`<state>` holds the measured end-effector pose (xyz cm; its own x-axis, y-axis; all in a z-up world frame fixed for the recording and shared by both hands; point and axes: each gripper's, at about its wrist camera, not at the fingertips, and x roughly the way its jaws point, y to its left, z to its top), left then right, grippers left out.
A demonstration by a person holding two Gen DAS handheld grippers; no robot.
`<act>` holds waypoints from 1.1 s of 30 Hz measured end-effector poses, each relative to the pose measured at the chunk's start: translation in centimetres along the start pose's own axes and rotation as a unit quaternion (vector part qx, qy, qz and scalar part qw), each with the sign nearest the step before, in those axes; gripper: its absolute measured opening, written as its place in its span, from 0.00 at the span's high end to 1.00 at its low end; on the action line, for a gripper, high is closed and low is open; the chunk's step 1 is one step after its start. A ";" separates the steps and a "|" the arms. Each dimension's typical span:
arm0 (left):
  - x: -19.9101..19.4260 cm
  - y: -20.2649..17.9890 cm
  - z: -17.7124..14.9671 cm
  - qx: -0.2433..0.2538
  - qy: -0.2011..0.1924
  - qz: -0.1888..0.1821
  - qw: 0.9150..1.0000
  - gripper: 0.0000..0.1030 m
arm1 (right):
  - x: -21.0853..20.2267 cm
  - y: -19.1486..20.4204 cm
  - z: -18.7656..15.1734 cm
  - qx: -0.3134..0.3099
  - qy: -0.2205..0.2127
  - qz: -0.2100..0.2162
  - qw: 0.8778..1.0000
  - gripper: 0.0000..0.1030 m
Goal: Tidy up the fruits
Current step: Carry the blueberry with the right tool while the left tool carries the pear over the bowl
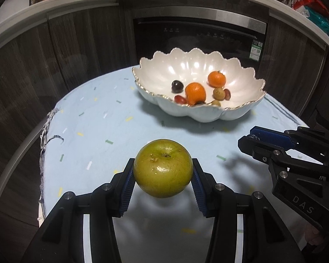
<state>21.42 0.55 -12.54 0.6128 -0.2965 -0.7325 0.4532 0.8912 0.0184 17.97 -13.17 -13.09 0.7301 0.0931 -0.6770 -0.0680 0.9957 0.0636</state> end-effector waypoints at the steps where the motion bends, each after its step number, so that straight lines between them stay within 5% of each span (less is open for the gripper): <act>1: -0.3 -0.2 0.2 -0.001 -0.002 0.001 1.000 0.54 | -0.3 -0.2 0.1 0.001 -0.003 0.000 1.000 0.78; 19: -1.9 -3.4 4.5 -0.037 -0.021 -0.004 0.999 0.54 | -4.2 -5.4 3.6 0.047 -0.059 -0.035 0.997 0.78; 33: 0.6 -3.8 9.0 -0.050 -0.021 0.008 0.998 0.54 | -3.3 -9.7 6.7 0.068 -0.057 -0.067 0.994 0.78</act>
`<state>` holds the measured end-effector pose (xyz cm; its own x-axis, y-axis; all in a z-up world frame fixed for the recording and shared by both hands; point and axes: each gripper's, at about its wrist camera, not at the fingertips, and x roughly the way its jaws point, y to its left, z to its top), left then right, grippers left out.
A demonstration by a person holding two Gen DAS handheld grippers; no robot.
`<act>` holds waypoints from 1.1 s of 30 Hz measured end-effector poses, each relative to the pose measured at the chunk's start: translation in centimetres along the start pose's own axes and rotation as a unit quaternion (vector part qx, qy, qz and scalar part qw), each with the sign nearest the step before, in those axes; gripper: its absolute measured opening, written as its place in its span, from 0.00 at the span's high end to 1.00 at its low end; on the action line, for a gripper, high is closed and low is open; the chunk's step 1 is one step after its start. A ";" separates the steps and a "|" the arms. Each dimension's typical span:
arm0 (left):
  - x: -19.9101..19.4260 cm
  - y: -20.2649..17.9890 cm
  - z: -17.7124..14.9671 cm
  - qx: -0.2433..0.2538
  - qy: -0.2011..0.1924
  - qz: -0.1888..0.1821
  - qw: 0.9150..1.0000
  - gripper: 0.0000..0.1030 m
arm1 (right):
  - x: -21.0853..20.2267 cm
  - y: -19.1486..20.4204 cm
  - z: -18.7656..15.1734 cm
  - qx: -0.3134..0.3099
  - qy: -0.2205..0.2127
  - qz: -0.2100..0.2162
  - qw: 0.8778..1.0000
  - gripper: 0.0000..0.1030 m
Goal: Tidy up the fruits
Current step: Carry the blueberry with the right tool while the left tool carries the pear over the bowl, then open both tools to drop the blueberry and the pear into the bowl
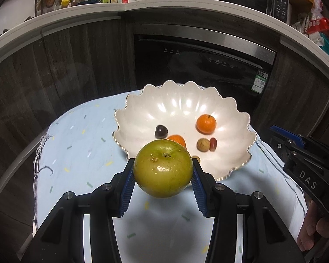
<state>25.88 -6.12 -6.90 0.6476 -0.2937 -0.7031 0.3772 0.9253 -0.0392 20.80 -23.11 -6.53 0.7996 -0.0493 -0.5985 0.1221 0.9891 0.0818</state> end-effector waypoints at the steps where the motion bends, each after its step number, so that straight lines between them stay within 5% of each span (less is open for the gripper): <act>1: 0.3 0.1 0.2 -0.002 0.001 0.001 1.000 0.54 | 0.3 -0.1 0.3 0.000 0.000 -0.002 1.000 0.78; 22: 8.8 2.5 5.9 -0.021 0.021 0.018 0.999 0.54 | 9.4 -2.7 5.6 0.037 0.037 -0.036 0.998 0.78; 33: 13.2 3.0 8.4 -0.009 0.045 0.025 0.999 0.54 | 14.3 -3.5 6.9 0.041 0.089 -0.039 0.994 0.78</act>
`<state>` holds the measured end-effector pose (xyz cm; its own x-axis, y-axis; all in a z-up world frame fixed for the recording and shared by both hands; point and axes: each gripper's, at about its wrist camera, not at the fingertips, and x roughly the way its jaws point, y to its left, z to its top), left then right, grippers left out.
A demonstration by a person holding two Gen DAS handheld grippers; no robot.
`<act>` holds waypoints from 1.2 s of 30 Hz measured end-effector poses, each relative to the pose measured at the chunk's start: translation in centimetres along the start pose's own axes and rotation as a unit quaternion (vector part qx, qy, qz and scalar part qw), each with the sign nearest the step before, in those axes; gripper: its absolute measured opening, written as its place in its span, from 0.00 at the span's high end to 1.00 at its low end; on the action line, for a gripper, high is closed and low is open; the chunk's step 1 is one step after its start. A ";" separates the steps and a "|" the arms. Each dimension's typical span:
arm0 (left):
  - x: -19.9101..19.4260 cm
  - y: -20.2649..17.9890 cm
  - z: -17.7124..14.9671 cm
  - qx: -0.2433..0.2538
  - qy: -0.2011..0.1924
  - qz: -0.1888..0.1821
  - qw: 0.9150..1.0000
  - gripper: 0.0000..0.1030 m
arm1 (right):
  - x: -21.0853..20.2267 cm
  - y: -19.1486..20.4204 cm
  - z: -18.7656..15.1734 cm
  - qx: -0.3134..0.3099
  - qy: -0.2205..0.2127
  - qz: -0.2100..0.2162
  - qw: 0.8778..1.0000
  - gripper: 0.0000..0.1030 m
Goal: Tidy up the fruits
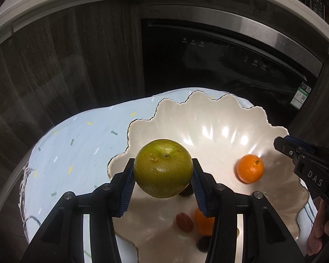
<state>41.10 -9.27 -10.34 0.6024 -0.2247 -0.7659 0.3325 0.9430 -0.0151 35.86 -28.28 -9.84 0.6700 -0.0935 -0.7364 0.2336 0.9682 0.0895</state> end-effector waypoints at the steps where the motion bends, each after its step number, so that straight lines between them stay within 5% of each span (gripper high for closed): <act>1: 0.3 0.0 0.1 0.000 0.002 0.000 1.000 0.53 | 0.3 -0.1 0.1 0.002 0.006 0.000 1.000 0.78; 7: 1.6 -0.2 0.3 -0.004 0.020 0.022 1.000 0.53 | 1.7 -0.5 0.2 0.010 0.030 0.006 0.999 0.77; 9: 1.7 -0.1 0.2 -0.007 0.017 0.031 0.999 0.31 | 2.0 -0.4 0.2 0.010 0.039 0.006 0.999 0.75; 12: 0.9 0.0 0.5 -0.009 -0.003 0.047 0.999 0.16 | 2.1 -0.5 0.0 0.013 0.042 0.003 0.999 0.41; 18: -0.2 0.3 0.6 -0.012 -0.006 0.042 0.999 0.11 | 1.0 -0.5 -0.2 0.021 0.020 0.008 1.000 0.22; 36: -6.1 -0.1 -0.9 -0.027 -0.024 0.043 0.998 0.06 | -3.9 0.2 -1.2 0.018 -0.011 0.015 1.000 0.20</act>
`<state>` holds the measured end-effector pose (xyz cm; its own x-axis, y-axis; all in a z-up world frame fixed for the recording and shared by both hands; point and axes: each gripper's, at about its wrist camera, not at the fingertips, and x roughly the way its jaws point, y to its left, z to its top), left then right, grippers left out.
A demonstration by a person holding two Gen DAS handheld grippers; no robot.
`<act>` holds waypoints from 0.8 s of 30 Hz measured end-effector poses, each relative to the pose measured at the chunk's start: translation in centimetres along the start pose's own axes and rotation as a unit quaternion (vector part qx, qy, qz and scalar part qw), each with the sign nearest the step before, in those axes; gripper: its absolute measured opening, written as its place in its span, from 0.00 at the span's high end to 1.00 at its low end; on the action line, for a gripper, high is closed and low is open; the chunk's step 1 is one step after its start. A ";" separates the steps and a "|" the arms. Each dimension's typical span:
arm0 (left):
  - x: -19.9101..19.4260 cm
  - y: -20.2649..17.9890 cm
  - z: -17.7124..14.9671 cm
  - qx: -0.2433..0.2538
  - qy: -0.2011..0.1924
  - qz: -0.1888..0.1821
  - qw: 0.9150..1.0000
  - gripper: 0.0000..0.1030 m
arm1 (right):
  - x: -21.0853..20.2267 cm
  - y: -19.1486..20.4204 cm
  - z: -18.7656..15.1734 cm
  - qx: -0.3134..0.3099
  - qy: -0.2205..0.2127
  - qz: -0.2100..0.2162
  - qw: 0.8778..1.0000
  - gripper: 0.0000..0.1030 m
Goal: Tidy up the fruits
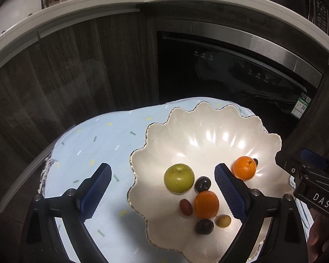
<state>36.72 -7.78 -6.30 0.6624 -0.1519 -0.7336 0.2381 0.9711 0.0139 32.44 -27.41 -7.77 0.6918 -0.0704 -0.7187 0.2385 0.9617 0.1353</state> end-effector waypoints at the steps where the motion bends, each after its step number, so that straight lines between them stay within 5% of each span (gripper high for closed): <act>1: -0.3 0.0 -0.1 -0.002 -0.001 0.000 1.000 0.06 | -0.4 0.1 -0.1 -0.001 -0.002 0.000 1.000 0.20; 24: -8.6 0.6 -3.6 -0.018 -0.027 0.008 0.999 0.04 | -8.3 1.7 -3.0 -0.035 -0.042 0.005 0.998 0.20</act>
<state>28.60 -5.21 -2.38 0.7028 -0.1456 -0.6963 0.2029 0.9792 0.0000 25.07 -24.38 -3.59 0.7495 -0.0807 -0.6571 0.1855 0.9784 0.0914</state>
